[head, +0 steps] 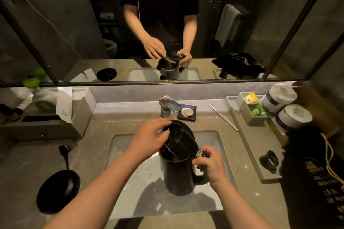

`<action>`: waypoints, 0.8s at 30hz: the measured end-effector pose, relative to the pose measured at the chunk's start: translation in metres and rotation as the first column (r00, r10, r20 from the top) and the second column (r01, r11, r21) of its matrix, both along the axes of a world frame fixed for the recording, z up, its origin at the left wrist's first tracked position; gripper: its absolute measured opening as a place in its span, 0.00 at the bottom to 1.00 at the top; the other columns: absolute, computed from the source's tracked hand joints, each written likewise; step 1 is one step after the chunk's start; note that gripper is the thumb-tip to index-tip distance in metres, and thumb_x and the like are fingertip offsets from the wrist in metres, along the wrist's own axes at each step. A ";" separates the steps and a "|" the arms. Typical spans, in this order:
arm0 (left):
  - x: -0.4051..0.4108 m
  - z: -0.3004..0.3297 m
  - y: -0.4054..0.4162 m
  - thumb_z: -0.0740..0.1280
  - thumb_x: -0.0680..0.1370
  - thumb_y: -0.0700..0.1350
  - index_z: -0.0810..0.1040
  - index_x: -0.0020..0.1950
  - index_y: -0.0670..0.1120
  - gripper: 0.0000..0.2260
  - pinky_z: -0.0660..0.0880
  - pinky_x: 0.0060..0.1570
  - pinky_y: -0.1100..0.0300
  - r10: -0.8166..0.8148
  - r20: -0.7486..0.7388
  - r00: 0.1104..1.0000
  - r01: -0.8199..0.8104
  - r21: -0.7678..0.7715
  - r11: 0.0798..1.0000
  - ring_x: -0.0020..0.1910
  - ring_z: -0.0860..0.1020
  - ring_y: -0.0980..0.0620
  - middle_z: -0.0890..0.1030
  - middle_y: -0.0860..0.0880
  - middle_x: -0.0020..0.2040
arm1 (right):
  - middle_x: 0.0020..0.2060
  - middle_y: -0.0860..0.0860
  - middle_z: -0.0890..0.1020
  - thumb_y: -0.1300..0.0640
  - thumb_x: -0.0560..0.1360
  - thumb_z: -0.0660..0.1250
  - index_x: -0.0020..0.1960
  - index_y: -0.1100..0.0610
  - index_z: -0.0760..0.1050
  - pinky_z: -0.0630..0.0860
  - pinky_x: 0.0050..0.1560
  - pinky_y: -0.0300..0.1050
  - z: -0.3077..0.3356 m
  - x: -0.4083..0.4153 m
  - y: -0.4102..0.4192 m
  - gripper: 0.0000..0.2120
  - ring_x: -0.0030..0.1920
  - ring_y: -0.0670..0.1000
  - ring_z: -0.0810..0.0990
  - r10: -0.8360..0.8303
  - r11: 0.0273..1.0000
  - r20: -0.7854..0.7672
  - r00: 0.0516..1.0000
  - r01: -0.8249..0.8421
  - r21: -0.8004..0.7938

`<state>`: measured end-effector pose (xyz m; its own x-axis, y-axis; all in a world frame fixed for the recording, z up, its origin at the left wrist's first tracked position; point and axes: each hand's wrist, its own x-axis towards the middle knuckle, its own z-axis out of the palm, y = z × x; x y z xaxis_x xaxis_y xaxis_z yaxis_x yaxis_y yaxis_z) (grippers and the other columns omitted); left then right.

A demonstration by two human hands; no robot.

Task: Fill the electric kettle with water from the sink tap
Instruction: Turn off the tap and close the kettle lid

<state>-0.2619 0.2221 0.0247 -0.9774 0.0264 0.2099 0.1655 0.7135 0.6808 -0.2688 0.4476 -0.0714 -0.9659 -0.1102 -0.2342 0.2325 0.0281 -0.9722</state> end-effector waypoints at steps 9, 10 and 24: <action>0.034 0.013 -0.010 0.65 0.77 0.47 0.76 0.65 0.50 0.17 0.62 0.60 0.67 0.102 -0.039 0.994 -0.103 -0.045 0.994 0.63 0.72 0.56 0.77 0.54 0.64 | 0.26 0.55 0.70 0.65 0.53 0.71 0.33 0.65 0.71 0.68 0.25 0.43 0.058 0.008 -0.012 0.12 0.27 0.52 0.69 -0.017 0.994 -0.092 0.996 0.007 -0.107; 0.036 0.014 -0.011 0.65 0.77 0.47 0.76 0.65 0.50 0.17 0.62 0.60 0.66 0.110 -0.030 0.993 -0.111 -0.050 0.993 0.63 0.72 0.56 0.77 0.54 0.64 | 0.27 0.56 0.70 0.66 0.53 0.71 0.34 0.67 0.71 0.68 0.26 0.43 0.063 0.009 -0.014 0.13 0.27 0.52 0.69 -0.018 0.993 -0.101 0.995 0.006 -0.120; 0.063 0.023 -0.021 0.62 0.79 0.49 0.68 0.71 0.53 0.19 0.61 0.66 0.62 0.141 0.002 0.990 -0.138 0.203 0.969 0.68 0.66 0.58 0.68 0.57 0.69 | 0.27 0.54 0.73 0.65 0.53 0.72 0.36 0.61 0.75 0.69 0.26 0.43 0.096 0.016 -0.026 0.12 0.29 0.52 0.71 0.044 0.971 -0.186 0.982 -0.085 -0.223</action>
<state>-0.1989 0.2015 0.0475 -0.9656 -0.1544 0.2092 0.0834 0.5781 0.8117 -0.2529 0.4214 0.0244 -0.9787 -0.2041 -0.0197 0.0594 -0.1904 -0.9799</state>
